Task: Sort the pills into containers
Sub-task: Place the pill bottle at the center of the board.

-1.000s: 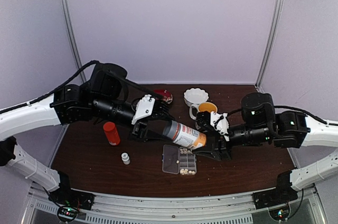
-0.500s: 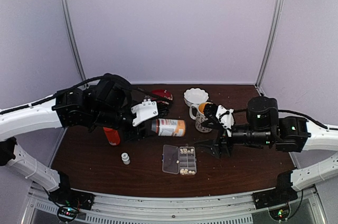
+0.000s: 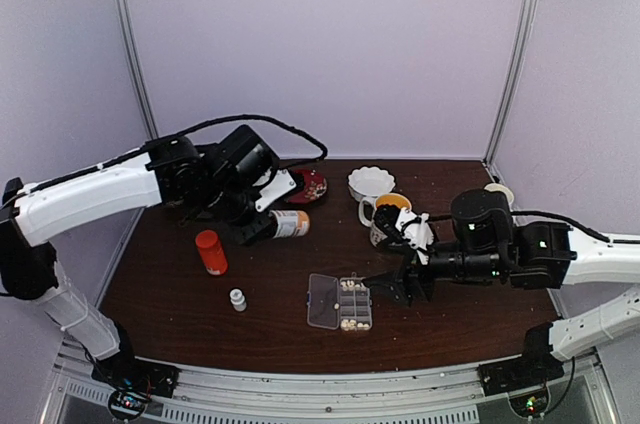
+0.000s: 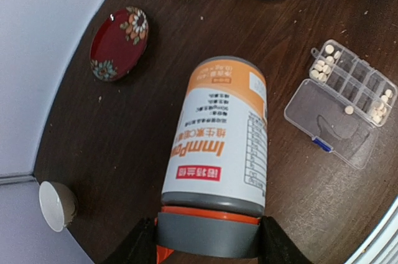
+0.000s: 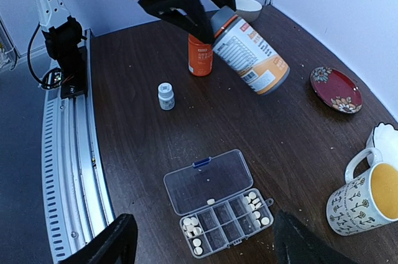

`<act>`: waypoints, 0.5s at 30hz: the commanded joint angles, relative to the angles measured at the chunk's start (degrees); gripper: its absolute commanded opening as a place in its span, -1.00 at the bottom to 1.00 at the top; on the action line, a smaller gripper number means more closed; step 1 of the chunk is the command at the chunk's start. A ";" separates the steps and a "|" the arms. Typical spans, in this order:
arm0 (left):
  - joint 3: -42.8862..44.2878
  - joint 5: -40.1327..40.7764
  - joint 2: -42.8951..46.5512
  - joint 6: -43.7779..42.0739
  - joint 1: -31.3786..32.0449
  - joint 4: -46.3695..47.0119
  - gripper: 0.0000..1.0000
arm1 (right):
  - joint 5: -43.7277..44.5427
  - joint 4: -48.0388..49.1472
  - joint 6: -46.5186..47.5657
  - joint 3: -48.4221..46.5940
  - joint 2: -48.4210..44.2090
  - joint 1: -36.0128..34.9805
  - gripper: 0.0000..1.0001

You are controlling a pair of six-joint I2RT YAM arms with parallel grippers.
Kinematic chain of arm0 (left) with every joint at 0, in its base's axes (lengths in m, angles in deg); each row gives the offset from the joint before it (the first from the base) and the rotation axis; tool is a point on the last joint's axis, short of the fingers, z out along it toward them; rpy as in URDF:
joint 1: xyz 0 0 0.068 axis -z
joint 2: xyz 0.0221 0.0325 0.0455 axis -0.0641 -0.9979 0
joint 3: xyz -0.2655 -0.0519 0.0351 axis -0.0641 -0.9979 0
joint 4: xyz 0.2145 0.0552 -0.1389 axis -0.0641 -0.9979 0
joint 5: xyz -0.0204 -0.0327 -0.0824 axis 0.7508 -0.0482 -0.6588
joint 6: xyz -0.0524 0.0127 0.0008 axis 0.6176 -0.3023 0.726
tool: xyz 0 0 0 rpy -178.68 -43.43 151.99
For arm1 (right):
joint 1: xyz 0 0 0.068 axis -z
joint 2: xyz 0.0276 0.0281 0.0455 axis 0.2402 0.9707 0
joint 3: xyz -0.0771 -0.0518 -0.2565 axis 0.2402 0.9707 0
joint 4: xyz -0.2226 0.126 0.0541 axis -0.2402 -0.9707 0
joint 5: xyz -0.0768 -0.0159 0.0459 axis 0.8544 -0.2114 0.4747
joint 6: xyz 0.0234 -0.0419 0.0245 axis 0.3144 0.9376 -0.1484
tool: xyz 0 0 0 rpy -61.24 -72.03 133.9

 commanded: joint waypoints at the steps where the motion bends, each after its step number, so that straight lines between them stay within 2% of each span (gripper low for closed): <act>1: 8.61 -0.77 -10.34 8.48 -3.62 -13.84 -1.00 | -0.24 -0.22 -1.50 -1.01 0.97 0.09 0.55; 8: 16.52 8.74 -19.94 8.22 -3.95 -25.35 -1.00 | -0.31 1.10 -1.94 0.49 -0.07 0.03 0.54; 15: 23.00 9.14 -28.44 5.44 -3.97 -32.35 -1.00 | -0.15 1.34 -2.04 1.74 -1.68 0.08 0.54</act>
